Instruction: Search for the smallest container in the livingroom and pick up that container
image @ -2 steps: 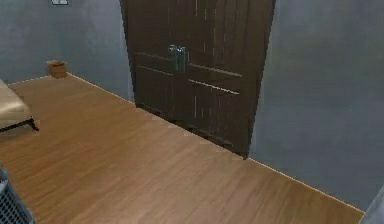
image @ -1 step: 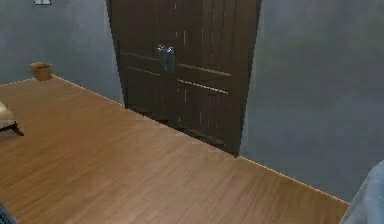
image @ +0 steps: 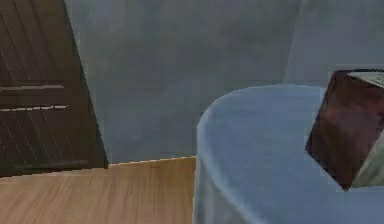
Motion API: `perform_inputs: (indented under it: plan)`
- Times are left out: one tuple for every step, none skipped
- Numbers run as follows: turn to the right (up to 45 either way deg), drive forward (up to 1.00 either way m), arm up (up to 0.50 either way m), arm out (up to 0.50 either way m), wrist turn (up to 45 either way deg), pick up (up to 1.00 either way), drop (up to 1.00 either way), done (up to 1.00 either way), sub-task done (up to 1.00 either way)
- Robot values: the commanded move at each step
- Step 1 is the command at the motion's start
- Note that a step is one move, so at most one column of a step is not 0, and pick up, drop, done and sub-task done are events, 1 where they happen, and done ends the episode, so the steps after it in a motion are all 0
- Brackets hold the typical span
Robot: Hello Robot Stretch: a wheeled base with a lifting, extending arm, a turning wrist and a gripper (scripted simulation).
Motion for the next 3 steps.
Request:
perform_inputs:
  plan:
    - [45.0, 0.00, 0.00, 0.00, 0.0, 0.00, 0.00, 0.00, 0.00]
    - [45.0, 0.00, 0.00, 0.00, 0.0, 0.00, 0.00, 0.00, 0.00]
    - [24.0, 0.00, 0.00, 0.00, 0.0, 0.00, 0.00, 0.00, 0.00]
